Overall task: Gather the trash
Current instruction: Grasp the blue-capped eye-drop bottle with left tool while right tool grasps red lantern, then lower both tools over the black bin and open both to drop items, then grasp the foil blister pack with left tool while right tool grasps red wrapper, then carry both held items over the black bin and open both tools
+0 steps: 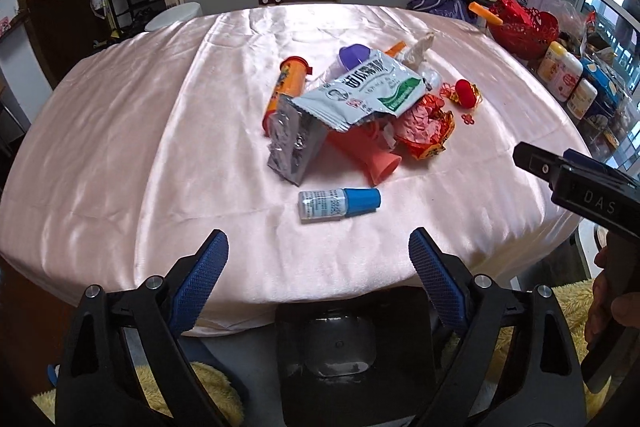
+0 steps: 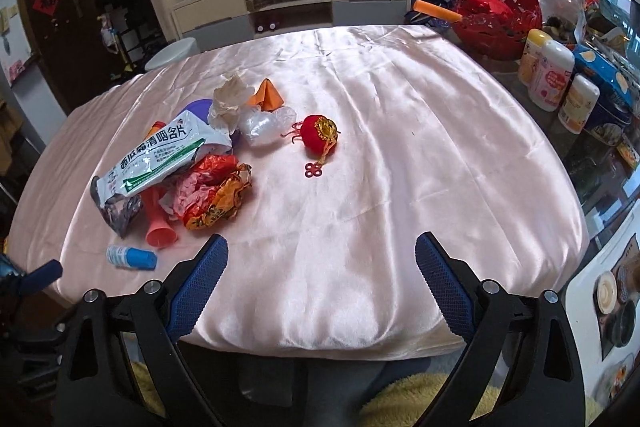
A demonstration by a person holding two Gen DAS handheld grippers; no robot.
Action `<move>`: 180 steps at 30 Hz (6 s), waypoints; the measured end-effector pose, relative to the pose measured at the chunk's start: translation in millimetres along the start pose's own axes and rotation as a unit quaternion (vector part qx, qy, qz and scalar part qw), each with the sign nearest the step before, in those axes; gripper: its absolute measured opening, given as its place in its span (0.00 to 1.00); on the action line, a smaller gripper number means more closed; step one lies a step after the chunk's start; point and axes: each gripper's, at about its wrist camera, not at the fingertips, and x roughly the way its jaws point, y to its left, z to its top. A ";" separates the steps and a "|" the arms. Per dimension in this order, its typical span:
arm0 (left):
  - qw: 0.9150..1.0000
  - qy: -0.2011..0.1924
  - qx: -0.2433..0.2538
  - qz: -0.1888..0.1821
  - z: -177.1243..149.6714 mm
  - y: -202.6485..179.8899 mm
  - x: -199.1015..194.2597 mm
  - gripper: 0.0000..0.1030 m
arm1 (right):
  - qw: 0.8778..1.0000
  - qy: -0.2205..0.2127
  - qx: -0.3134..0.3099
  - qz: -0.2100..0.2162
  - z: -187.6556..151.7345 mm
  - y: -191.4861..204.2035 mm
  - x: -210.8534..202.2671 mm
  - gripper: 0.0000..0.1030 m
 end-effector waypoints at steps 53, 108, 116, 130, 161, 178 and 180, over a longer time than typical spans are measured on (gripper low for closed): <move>1.000 -0.018 -0.001 0.008 -29.1 9.0 -53.7 0.53 | 0.995 0.009 -0.048 0.086 -21.1 25.0 -44.1 0.33; 0.995 0.098 -0.015 -0.018 -126.1 22.2 13.2 0.87 | 0.986 0.109 -0.011 0.124 -103.0 20.9 -1.3 0.79; 0.998 0.051 -0.034 -0.017 -86.2 42.1 -4.5 0.87 | 0.991 0.060 -0.010 0.120 -55.7 17.3 -12.0 0.79; 1.000 0.013 -0.006 -0.007 -3.7 45.5 4.0 0.76 | 0.989 0.047 -0.026 0.140 9.4 35.3 15.5 0.68; 0.999 0.012 -0.006 -0.032 50.6 45.9 48.9 0.19 | 0.986 0.048 -0.017 0.159 31.0 43.4 41.2 0.43; 0.999 -0.038 -0.017 0.003 24.4 51.1 -18.2 0.18 | 0.990 0.008 -0.012 0.138 17.8 24.7 -7.0 0.43; 0.999 -0.041 -0.020 0.004 18.9 51.6 -26.7 0.18 | 0.990 0.006 -0.014 0.139 14.9 24.4 -13.9 0.43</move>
